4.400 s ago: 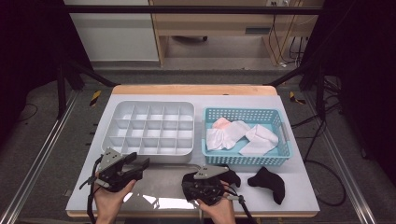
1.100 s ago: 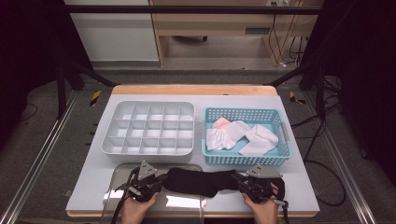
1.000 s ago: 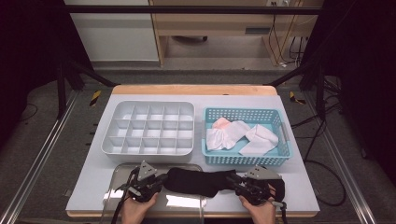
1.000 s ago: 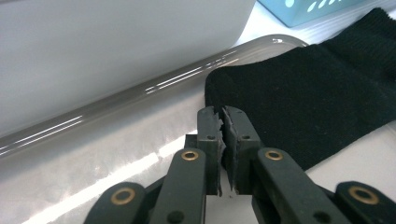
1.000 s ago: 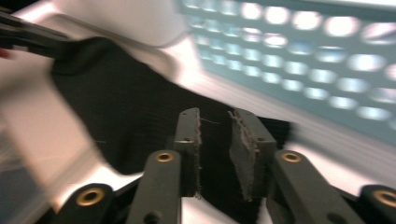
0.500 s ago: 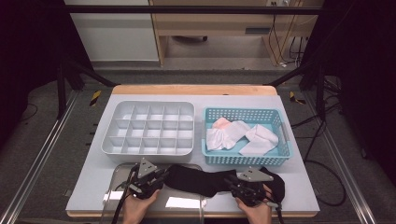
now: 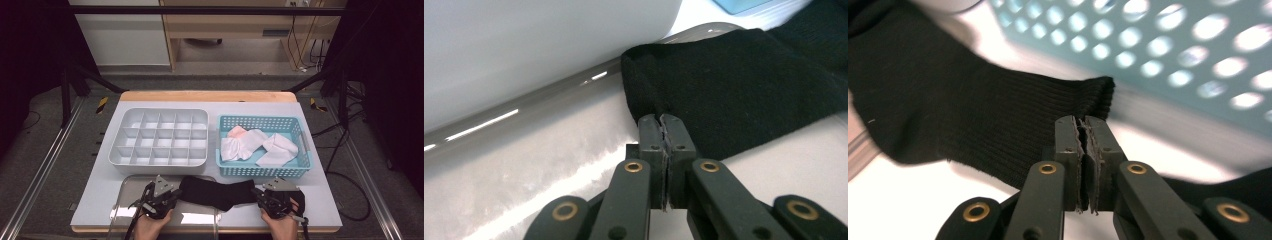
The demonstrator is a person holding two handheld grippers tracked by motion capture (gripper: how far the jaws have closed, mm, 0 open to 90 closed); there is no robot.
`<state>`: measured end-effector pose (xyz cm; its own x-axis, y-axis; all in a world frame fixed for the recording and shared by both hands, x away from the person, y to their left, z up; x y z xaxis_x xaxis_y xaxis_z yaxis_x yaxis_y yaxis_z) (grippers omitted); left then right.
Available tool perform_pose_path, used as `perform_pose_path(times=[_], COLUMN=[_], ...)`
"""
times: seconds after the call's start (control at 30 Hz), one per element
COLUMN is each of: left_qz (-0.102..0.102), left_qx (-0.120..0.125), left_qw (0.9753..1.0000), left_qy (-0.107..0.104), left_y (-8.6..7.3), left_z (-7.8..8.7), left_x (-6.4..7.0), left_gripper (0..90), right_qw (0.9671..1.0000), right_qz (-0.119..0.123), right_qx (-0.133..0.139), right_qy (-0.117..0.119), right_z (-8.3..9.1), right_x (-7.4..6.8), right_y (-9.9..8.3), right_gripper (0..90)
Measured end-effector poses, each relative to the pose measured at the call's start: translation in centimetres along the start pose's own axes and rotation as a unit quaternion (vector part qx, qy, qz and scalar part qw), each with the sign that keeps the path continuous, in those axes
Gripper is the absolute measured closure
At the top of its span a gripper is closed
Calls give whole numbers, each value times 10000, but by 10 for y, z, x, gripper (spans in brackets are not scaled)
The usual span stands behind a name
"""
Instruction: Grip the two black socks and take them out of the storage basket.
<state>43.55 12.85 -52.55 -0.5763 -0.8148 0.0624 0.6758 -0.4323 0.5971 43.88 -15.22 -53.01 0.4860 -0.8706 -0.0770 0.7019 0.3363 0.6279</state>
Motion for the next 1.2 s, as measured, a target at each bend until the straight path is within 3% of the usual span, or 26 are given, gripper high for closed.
perform_pose_path(times=[0.17, 0.23, 0.4, 0.53, 0.73, 0.8, 0.97, 1.1, 1.2], left_qz=[-2, -46, 49, 186, 391, 422, 421, 388, 360], left_qx=[34, 40, 206, 373, 591, 611, 588, 541, 496], left_qw=[10000, 10000, 9998, 9991, 9975, 9972, 9974, 9978, 9981], left_qy=[-54, -25, 51, 38, 12, -1, -13, -56, -61], left_y=[1, 1, 2, 1, 2, 2, 2, 1, 0], left_z=[2, 2, 10, 22, 39, 41, 41, 38, 35], left_x=[-2, -3, -8, -13, -23, -25, -24, -20, -18], left_gripper=[881, 863, 722, 643, 615, 614, 608, 608, 610], right_qw=[9999, 9999, 9982, 9983, 9974, 9969, 9959, 9968, 9969], right_qz=[94, 84, -100, -177, -323, -352, -460, -512, -511], right_qx=[-19, 62, 592, 554, 622, 638, 413, 100, -190], right_qy=[-129, -29, 7, -102, -148, -288, -657, -607, -576], right_z=[-7, -4, 24, 38, 56, 63, 63, 46, 33], right_x=[6, 6, 17, 30, 39, 44, 61, 67, 68], right_y=[2, 4, 11, 8, 6, 6, -3, -13, -21], right_gripper=[798, 760, 748, 738, 695, 693, 644, 630, 765])
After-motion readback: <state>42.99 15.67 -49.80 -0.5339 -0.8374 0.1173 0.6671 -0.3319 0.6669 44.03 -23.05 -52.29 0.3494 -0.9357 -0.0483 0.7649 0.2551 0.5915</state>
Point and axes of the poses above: each handheld gripper's, and its own axes: z roughly backward along the jaws, y roughly out of its top, x roughly to its right, the point moved 8 cm from there along -z, roughly forward along the jaws, and after that the axes turned 11 degrees about -x, right-handed, at the moved point
